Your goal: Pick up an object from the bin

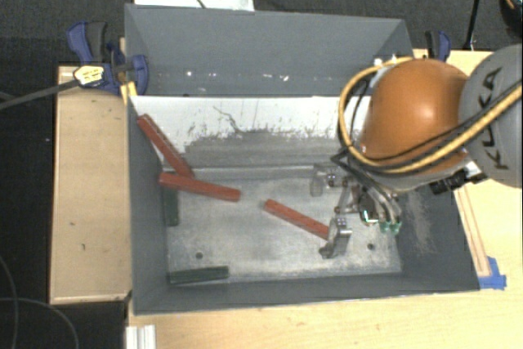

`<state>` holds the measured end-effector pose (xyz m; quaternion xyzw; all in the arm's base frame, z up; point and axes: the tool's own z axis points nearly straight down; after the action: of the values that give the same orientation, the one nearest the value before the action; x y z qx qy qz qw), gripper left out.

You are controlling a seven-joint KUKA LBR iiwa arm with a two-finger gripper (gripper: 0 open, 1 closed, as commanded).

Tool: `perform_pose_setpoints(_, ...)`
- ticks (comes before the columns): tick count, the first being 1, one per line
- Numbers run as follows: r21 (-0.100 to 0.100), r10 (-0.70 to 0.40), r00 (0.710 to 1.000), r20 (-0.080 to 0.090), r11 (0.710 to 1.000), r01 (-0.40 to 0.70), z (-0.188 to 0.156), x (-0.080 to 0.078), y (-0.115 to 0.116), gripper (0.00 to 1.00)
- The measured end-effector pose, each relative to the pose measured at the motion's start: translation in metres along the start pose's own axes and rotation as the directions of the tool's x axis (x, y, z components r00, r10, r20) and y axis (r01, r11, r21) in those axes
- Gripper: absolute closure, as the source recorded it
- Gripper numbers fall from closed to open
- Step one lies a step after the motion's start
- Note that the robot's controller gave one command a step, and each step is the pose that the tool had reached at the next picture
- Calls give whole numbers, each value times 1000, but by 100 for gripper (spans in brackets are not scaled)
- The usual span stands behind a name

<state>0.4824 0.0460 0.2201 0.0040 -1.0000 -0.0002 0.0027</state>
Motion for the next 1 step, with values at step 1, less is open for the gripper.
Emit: perform_pose_setpoints(1, -1, 255, 967, 4, 967, -255, 78, -53, 21, 0)
